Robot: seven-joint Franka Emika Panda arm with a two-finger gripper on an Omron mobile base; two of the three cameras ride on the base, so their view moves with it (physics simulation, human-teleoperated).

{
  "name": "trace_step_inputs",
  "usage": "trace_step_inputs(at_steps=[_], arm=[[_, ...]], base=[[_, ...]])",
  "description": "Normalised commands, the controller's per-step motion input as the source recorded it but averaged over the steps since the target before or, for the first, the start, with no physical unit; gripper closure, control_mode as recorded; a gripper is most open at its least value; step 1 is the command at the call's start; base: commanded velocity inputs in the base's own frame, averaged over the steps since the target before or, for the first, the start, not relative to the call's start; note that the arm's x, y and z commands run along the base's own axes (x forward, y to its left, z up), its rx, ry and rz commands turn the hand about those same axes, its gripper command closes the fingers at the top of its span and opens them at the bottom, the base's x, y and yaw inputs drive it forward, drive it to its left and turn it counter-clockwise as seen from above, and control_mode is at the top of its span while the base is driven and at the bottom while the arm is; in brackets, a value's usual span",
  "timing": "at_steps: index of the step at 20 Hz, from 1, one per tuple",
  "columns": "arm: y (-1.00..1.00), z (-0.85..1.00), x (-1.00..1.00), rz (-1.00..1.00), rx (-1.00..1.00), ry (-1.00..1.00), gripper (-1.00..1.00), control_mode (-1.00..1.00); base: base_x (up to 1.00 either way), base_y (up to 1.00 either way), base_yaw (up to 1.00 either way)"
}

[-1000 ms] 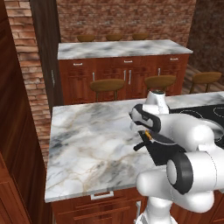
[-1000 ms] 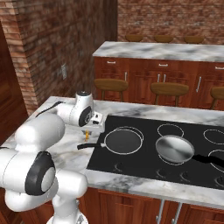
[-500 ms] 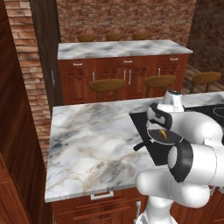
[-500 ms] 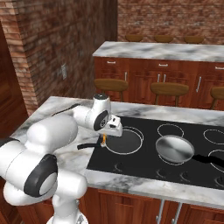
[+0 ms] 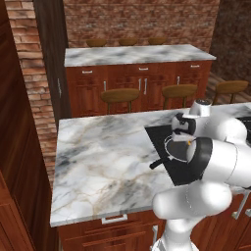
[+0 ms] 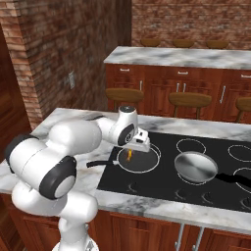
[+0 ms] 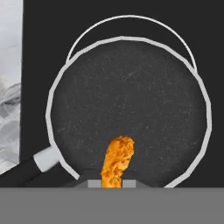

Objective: Place both pans onto different burners. Then place the bell pepper and the shrimp on different pans.

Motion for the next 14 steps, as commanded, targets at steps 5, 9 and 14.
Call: trace_step_inputs(at_steps=[5,9,14], arm=[[-0.14,-0.27,0.16,-0.03,-0.02,0.00,1.00,-1.00],[-0.05,-0.45,0.03,-0.02,-0.03,0.00,1.00,-1.00],[-0.04,-0.35,0.01,-0.01,-0.01,0.00,1.00,-1.00]], base=[[0.00,0.00,0.00],[0.00,0.00,0.00],[0.00,0.00,0.00]])
